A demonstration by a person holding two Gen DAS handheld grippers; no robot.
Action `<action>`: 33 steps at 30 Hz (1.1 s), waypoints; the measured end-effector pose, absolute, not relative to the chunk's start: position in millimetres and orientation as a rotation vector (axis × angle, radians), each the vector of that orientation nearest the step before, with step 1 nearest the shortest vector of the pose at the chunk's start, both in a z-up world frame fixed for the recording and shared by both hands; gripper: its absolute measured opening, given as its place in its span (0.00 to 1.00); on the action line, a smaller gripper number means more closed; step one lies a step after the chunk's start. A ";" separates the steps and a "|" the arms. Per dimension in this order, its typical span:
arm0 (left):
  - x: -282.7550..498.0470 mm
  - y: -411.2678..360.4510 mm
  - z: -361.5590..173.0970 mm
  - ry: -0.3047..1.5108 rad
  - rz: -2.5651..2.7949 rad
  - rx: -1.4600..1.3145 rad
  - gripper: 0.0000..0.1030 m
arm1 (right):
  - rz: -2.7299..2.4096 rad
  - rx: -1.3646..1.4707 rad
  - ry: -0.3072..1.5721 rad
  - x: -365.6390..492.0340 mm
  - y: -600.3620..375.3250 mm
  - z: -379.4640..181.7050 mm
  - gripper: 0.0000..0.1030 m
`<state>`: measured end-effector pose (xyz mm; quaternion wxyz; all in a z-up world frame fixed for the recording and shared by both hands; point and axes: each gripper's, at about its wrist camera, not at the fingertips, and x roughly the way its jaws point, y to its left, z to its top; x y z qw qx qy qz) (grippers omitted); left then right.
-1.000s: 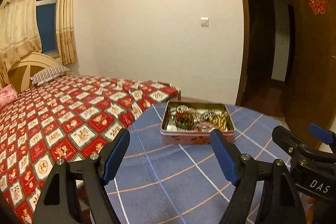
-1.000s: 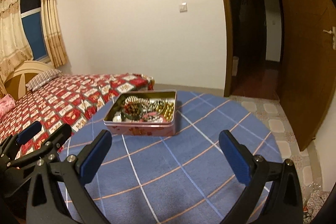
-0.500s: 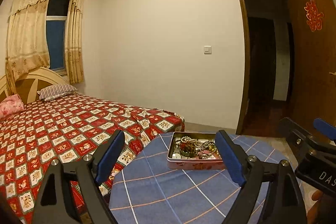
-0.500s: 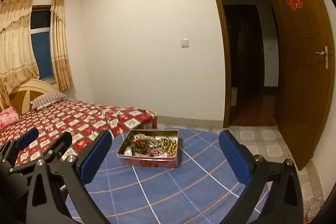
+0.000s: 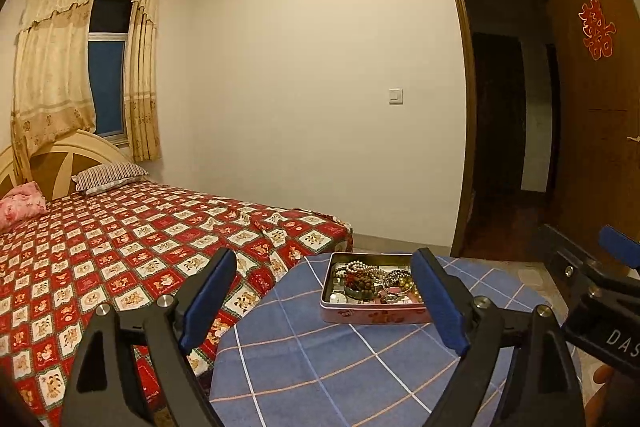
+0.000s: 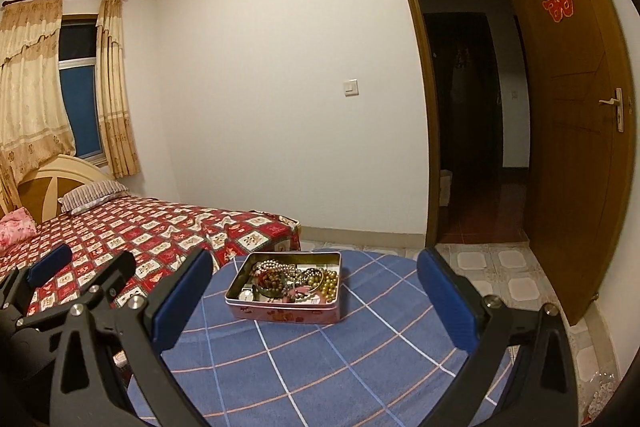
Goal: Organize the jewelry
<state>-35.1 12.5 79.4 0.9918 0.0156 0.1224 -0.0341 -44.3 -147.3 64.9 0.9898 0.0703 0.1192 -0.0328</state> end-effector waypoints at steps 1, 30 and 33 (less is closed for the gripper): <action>-35.1 12.4 79.1 0.247 -0.070 0.030 0.87 | -0.066 0.141 0.239 -44.2 -147.2 65.0 1.00; -36.4 10.3 81.6 0.244 -0.072 0.035 0.87 | -0.063 0.147 0.238 -45.4 -148.7 63.9 1.00; -36.9 9.1 82.1 0.243 -0.072 0.037 0.87 | -0.063 0.146 0.239 -45.0 -149.2 63.7 1.00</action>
